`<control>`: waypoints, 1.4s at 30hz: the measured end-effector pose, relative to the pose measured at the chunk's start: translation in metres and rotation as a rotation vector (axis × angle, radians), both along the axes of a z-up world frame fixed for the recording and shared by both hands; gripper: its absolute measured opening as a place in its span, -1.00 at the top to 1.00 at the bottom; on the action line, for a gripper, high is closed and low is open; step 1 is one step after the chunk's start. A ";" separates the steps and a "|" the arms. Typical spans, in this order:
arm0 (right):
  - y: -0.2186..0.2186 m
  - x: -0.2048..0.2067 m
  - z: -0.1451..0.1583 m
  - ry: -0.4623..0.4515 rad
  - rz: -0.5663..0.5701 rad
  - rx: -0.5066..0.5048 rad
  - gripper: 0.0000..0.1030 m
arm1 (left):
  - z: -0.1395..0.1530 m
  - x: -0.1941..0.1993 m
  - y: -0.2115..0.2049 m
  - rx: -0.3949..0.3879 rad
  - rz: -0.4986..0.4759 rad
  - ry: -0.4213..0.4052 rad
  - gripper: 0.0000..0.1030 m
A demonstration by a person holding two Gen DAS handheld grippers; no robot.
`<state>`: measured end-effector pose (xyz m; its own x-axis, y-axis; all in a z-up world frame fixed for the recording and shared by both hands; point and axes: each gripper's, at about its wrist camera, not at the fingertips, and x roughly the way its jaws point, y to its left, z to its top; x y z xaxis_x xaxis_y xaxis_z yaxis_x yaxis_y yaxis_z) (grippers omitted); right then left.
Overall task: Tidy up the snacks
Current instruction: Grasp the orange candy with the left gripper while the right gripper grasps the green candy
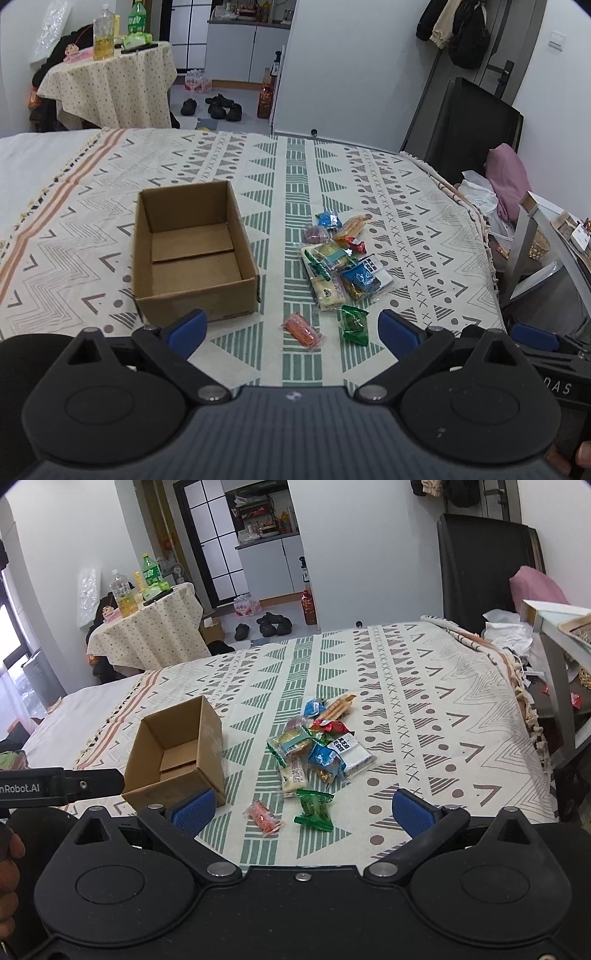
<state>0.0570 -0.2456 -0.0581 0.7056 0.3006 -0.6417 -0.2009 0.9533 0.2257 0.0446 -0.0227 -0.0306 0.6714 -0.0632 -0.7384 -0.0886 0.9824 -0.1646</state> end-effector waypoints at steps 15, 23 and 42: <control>-0.014 0.038 -0.034 0.085 0.018 0.056 -0.70 | -0.043 0.049 -0.011 -0.032 0.035 0.123 -0.57; -0.018 0.062 -0.058 0.149 0.019 0.089 -0.51 | -0.072 0.076 -0.017 -0.053 0.046 0.185 -0.28; -0.013 0.109 -0.125 0.315 0.011 0.171 -0.03 | -0.144 0.133 -0.025 -0.097 0.067 0.342 0.19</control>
